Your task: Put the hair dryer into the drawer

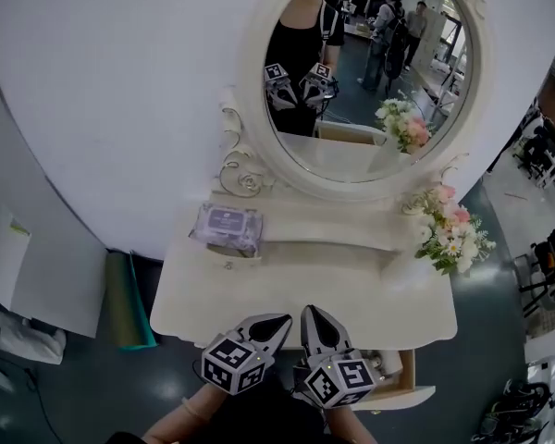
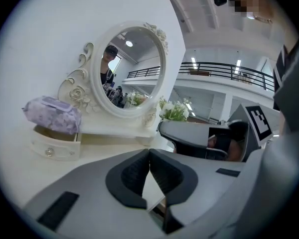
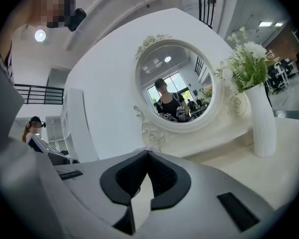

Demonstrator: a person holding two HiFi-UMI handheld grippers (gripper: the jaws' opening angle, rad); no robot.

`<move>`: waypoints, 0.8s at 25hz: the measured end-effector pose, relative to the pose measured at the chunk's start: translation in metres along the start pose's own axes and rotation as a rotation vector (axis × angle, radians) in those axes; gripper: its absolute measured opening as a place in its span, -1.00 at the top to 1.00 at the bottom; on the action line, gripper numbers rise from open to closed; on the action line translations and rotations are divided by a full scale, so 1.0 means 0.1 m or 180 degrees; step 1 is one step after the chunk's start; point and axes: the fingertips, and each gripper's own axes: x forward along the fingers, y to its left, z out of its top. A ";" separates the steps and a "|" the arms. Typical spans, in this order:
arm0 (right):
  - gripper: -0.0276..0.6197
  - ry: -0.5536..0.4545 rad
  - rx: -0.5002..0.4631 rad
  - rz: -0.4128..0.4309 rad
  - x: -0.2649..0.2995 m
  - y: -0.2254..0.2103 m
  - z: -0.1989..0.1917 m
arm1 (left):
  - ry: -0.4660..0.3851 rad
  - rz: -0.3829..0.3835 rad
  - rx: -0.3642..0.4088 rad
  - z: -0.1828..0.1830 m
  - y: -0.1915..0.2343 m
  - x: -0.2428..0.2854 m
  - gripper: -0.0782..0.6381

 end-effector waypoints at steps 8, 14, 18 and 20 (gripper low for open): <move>0.93 0.0128 -0.0037 0.0055 0.11 0.11 -0.11 | -0.0075 0.0144 -0.0104 0.01 0.17 -0.14 0.75; 0.93 0.0152 -0.0040 0.0007 0.09 0.08 -0.12 | -0.0047 0.0112 -0.0115 0.00 0.15 -0.12 0.75; 0.93 0.0176 -0.0019 -0.0012 0.07 0.07 -0.15 | -0.0027 0.0066 -0.0096 0.00 0.10 -0.09 0.75; 0.93 0.0179 0.0007 -0.0033 0.06 0.06 -0.17 | -0.0021 0.0054 -0.0089 -0.01 0.09 -0.09 0.75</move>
